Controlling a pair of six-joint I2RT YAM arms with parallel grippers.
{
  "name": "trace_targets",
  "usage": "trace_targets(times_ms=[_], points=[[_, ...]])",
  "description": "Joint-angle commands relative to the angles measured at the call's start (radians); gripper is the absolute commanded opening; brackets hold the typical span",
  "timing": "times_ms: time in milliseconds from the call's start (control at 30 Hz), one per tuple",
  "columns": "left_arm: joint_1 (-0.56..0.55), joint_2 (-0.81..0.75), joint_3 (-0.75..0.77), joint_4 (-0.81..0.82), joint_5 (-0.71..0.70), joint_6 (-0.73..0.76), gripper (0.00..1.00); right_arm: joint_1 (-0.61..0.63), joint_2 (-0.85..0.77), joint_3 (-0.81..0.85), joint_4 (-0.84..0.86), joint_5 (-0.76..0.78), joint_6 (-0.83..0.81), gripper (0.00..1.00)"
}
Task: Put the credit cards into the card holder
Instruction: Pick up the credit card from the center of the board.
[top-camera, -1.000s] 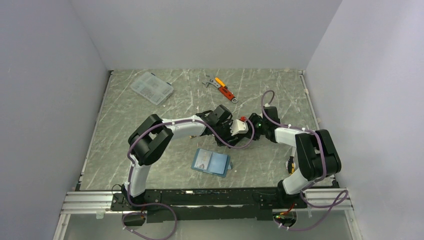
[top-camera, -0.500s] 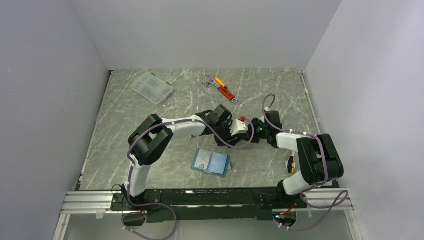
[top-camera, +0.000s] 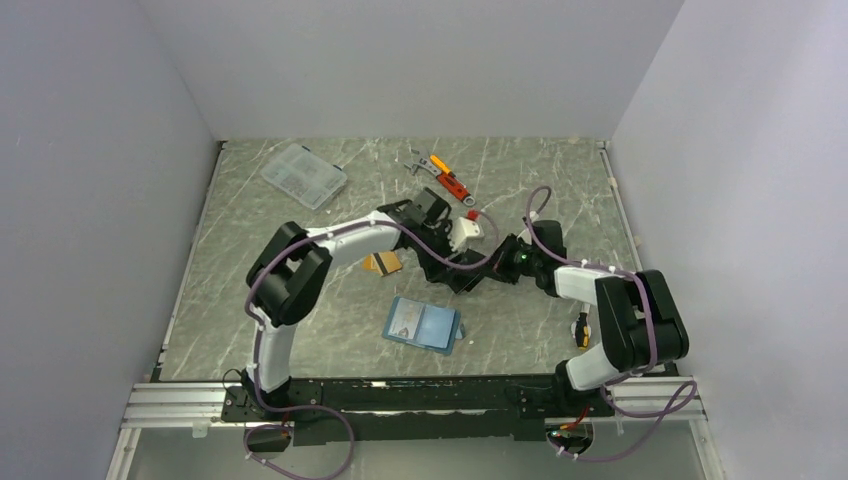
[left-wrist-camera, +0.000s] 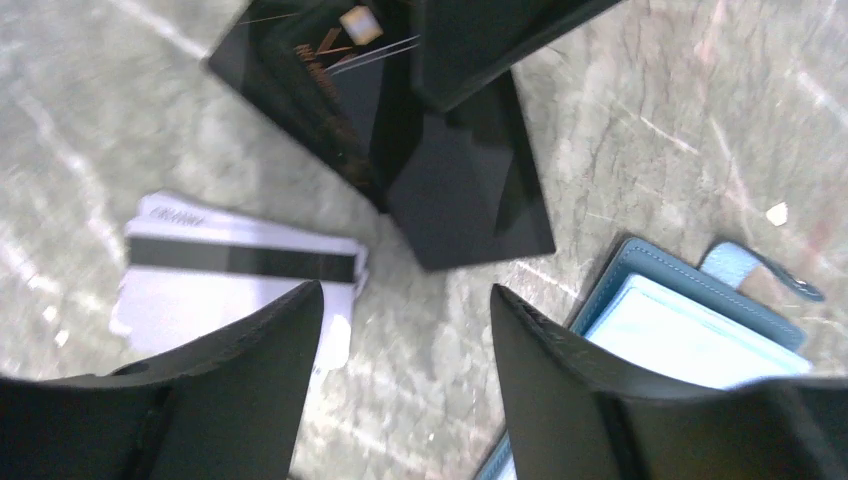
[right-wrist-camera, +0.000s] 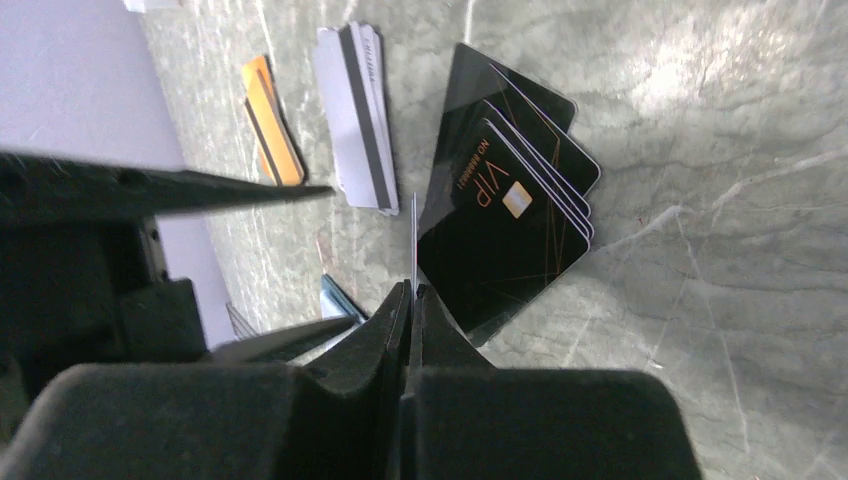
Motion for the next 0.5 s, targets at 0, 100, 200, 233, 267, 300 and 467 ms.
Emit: trace_targets(times_ms=[0,100,200,233,267,300,467], points=[[0.091,-0.125,0.093,-0.065,0.119,-0.045,0.78,-0.032,-0.083,-0.007,0.007,-0.023,-0.065,0.00],[0.116,-0.150,0.129,-0.098,0.153,-0.065,0.89,-0.037,-0.136,-0.023,0.020,-0.035,-0.096,0.00],[0.138,-0.140,0.163,-0.128,0.240,-0.086,0.99,-0.036,-0.183,-0.032,0.020,-0.051,-0.129,0.00],[0.144,-0.127,0.183,-0.149,0.276,-0.087,0.99,-0.036,-0.200,-0.033,0.026,-0.058,-0.139,0.00],[0.149,-0.115,0.199,-0.165,0.307,-0.089,0.99,-0.037,-0.216,-0.037,0.034,-0.075,-0.149,0.00],[0.151,-0.105,0.203,-0.161,0.335,-0.098,1.00,-0.037,-0.229,-0.037,0.043,-0.094,-0.159,0.00],[0.179,-0.030,0.225,-0.174,0.507,-0.185,0.99,-0.038,-0.340,-0.055,0.063,-0.130,-0.205,0.00]])
